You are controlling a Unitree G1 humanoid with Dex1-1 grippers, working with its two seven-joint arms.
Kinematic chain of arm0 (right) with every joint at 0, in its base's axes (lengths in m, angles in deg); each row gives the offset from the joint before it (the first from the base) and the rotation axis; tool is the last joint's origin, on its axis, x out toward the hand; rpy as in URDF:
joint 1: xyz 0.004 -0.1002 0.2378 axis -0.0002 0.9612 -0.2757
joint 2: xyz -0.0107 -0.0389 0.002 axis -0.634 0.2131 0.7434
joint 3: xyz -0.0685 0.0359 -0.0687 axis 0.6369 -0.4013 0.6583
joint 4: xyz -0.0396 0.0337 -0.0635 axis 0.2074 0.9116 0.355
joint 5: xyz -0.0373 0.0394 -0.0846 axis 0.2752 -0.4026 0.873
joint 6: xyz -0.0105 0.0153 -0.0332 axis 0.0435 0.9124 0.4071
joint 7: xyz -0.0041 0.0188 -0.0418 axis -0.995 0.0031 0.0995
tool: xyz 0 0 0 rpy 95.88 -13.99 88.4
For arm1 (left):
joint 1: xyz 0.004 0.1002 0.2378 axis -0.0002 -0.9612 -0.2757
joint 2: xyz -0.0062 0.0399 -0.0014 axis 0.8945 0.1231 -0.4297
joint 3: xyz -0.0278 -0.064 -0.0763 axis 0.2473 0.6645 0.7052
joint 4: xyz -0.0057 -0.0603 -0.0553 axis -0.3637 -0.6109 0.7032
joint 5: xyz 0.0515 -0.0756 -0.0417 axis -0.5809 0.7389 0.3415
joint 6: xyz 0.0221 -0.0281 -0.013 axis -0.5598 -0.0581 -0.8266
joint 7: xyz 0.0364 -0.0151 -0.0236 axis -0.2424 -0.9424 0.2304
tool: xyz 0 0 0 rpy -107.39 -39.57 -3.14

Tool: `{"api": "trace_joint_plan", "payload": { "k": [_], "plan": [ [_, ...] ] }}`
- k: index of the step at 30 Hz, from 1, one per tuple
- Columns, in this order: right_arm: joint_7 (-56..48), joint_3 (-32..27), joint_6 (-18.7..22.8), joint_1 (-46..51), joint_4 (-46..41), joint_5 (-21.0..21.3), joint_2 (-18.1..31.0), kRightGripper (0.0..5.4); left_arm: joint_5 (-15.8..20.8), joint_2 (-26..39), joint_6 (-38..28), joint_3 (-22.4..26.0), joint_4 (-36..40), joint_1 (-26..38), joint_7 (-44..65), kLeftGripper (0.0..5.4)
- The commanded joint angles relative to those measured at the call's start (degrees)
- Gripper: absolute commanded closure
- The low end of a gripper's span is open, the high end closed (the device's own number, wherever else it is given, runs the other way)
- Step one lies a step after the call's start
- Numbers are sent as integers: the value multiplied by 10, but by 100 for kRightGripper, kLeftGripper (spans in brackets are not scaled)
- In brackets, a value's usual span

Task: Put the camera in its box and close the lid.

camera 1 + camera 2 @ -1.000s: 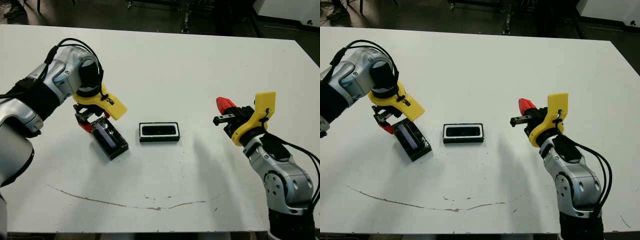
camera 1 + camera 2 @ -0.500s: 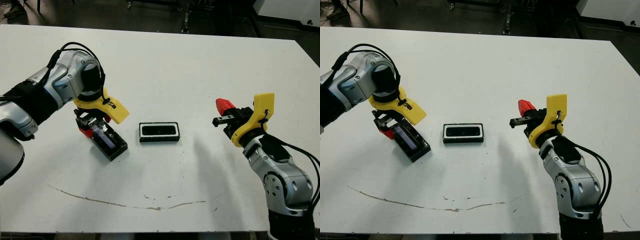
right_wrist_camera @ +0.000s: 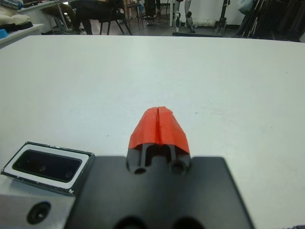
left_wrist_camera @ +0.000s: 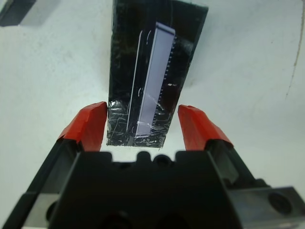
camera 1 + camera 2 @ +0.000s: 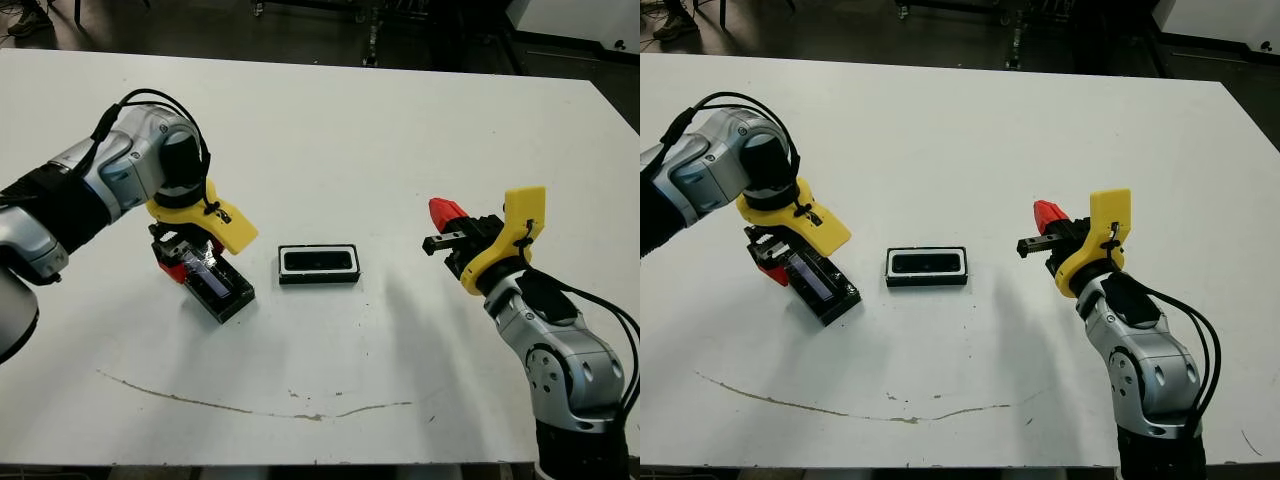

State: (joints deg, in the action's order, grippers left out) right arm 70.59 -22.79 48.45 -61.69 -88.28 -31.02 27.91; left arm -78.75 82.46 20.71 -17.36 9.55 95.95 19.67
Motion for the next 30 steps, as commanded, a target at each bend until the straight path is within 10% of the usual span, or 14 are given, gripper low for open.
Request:
{"api": "trace_joint_plan", "payload": {
  "k": [1, 13, 30],
  "plan": [
    [4, -3, 5, 5, -3, 4, 5, 540, 6, 10, -12, -9, 10, -12, 1, 177],
    [-5, -5, -3, 6, 0, 4, 6, 540, 2, 19, -33, -17, 40, -20, 1, 24],
    [-4, -7, 5, 6, -5, 4, 6, 540, -8, -7, 10, 39, 3, -67, 1, 224]
  ]
}}
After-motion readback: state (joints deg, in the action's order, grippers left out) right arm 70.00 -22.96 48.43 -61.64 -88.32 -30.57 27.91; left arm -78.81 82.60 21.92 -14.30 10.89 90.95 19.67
